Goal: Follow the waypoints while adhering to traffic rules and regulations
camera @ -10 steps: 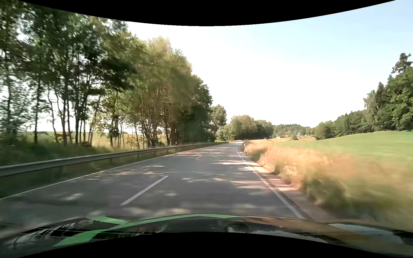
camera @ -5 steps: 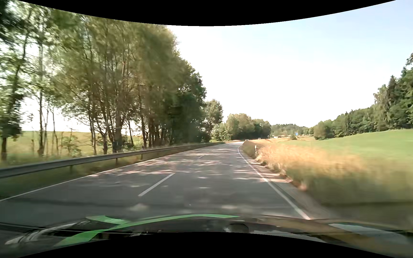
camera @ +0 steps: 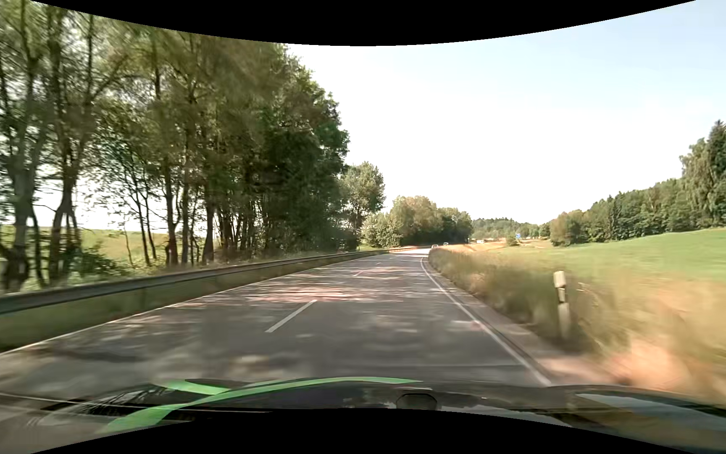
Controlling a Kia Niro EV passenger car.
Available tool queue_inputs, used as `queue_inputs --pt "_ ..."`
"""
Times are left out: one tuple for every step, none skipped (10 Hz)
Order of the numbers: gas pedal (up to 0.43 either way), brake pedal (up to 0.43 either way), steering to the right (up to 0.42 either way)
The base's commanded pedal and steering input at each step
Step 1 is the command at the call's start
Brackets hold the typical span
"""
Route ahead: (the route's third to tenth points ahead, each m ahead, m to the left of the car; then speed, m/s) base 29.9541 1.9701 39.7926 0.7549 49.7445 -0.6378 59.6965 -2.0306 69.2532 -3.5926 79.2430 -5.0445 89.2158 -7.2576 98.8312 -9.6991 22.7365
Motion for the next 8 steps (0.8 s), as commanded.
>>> queue_inputs --pt "0.260 0.000 0.011" --pt "0.260 0.000 0.012" --pt "0.260 0.000 0.012" --pt "0.260 0.000 0.012" --pt "0.260 0.000 0.012" --pt "0.260 0.000 0.012" --pt "0.260 0.000 0.012" --pt "0.260 0.000 0.012"
